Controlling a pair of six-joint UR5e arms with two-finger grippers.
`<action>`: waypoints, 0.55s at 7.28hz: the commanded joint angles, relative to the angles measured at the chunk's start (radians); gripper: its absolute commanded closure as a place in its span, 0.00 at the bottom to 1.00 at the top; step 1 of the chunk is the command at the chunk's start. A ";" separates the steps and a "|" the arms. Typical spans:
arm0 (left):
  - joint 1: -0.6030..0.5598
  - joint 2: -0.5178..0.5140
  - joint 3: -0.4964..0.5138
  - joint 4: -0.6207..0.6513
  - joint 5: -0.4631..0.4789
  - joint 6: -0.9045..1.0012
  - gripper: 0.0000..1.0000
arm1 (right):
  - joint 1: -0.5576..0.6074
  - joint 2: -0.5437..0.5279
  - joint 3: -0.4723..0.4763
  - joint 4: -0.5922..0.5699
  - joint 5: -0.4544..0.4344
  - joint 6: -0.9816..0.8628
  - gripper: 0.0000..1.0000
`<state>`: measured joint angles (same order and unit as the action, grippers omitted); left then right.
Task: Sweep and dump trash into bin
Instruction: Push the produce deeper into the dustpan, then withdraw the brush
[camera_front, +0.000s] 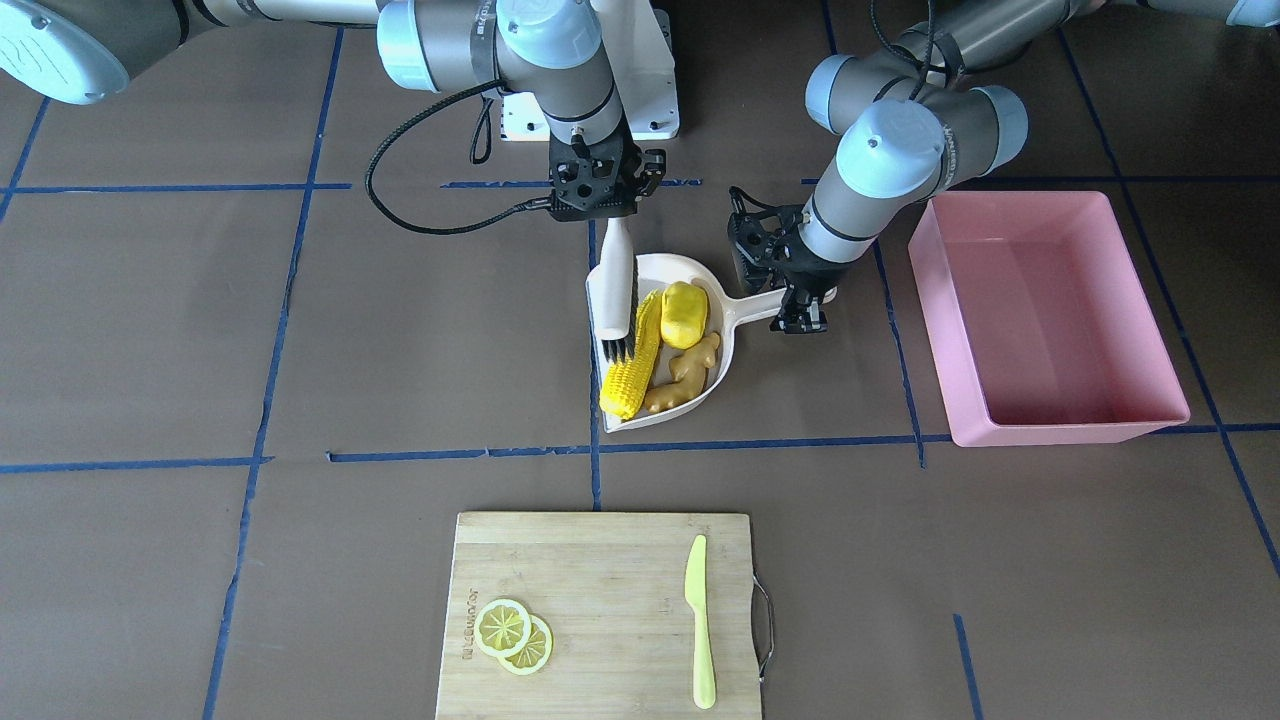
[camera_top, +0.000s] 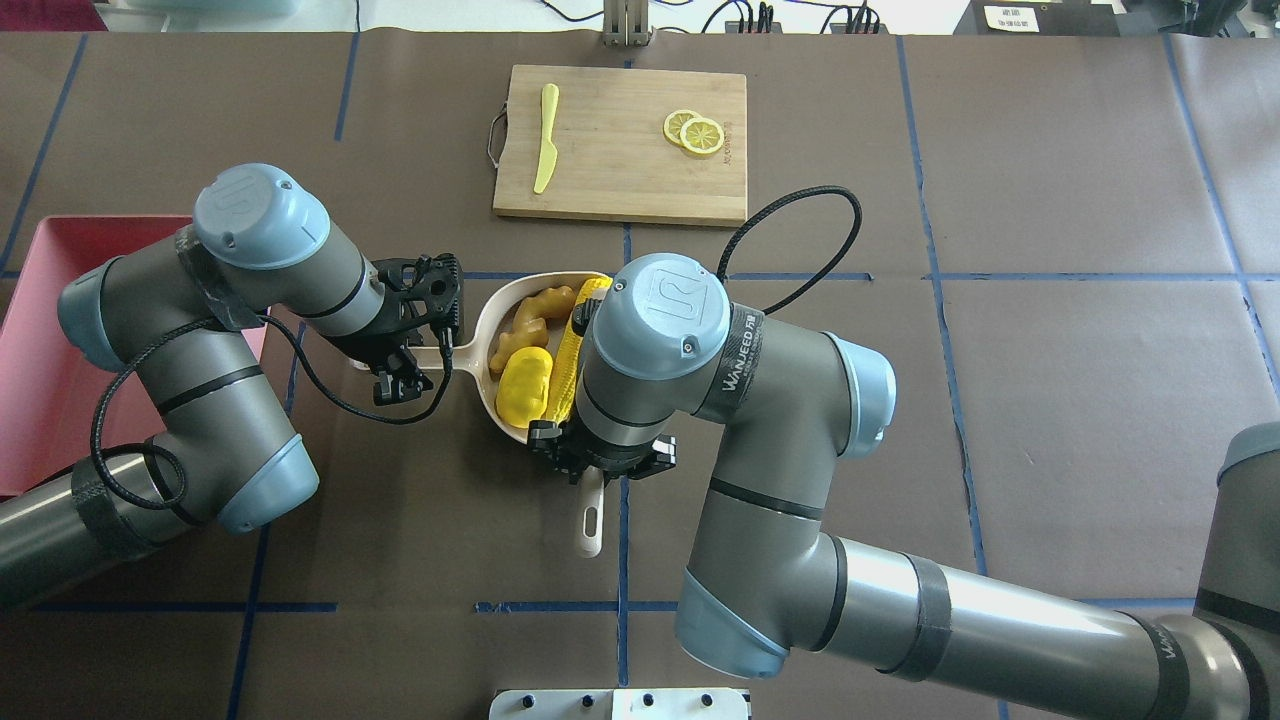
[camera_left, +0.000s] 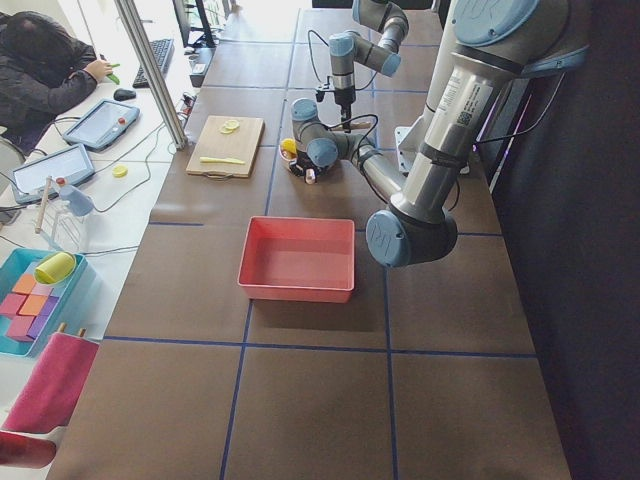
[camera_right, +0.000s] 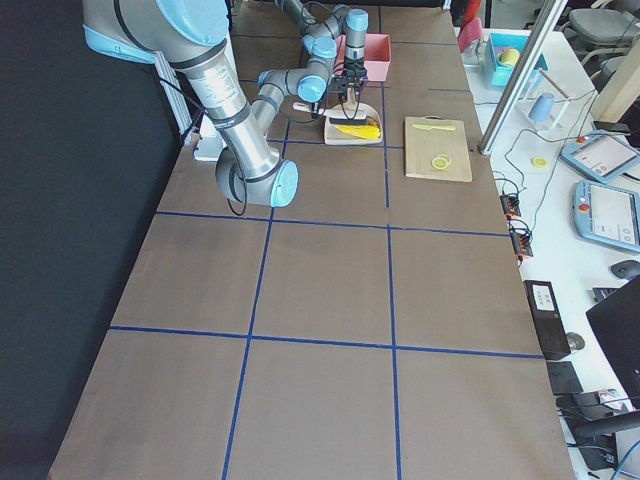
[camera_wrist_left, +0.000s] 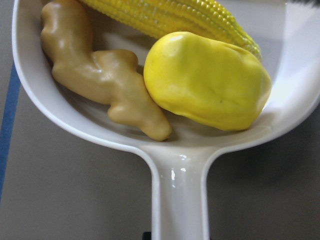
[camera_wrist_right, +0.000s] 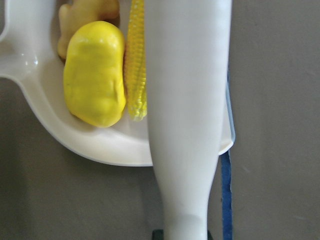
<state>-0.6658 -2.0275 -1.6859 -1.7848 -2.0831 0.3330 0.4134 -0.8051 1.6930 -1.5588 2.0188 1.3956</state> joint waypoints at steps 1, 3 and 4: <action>0.000 0.003 -0.001 -0.002 0.000 0.000 1.00 | 0.007 -0.064 0.095 -0.119 -0.002 -0.062 1.00; 0.000 0.004 -0.003 -0.002 0.000 0.000 1.00 | 0.005 -0.182 0.164 -0.150 -0.003 -0.137 1.00; -0.001 0.007 -0.005 -0.002 0.000 0.000 1.00 | 0.011 -0.210 0.169 -0.150 -0.006 -0.173 1.00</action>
<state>-0.6660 -2.0228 -1.6891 -1.7871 -2.0832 0.3329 0.4207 -0.9643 1.8427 -1.7015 2.0155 1.2702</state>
